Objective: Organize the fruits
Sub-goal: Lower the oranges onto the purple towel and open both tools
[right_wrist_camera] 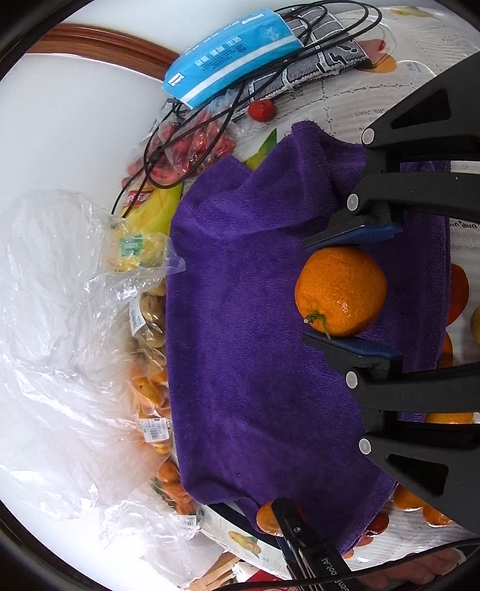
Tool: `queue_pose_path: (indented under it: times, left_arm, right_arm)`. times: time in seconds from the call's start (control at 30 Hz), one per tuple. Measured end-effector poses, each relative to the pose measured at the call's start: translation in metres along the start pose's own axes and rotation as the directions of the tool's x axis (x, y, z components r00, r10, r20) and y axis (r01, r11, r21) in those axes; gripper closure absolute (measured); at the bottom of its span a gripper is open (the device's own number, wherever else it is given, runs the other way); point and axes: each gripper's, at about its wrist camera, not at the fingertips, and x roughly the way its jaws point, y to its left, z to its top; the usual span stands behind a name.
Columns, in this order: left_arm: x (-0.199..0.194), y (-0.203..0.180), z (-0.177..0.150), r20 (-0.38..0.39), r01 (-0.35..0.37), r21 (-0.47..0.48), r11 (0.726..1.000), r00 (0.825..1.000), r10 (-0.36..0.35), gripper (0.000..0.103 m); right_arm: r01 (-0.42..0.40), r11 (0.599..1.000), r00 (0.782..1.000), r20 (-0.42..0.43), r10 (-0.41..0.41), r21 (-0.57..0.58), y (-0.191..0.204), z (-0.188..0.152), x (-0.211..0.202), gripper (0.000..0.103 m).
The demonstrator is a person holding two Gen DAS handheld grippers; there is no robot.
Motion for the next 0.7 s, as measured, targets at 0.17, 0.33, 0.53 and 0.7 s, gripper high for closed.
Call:
queue_pose_path:
  times: [0.17,0.33,0.53,0.7]
  left_arm:
    - [0.001,-0.002,-0.001,-0.001,-0.016,0.016,1.0,1.0,0.017,0.062]
    - [0.0,-0.001,0.0,-0.003,-0.008,0.013,1.0,1.0,0.008,0.062]
    - [-0.001,-0.003,0.0,0.004,-0.004,0.027,1.0,1.0,0.004,0.062]
    - [-0.01,-0.004,0.002,0.03,0.009,0.028,1.0,0.999,-0.01,0.046]
  right_arm:
    - [0.001,1.0,1.0,-0.001,-0.001,-0.007,0.001,-0.001,0.0,0.06]
    - [0.007,1.0,1.0,0.02,-0.007,-0.011,0.002,-0.001,-0.003,0.06]
    - [0.01,0.999,0.998,0.055,-0.008,-0.032,0.007,-0.002,-0.009,0.052]
    - [-0.015,1.0,0.996,0.092,0.017,-0.019,0.006,-0.003,-0.018,0.036]
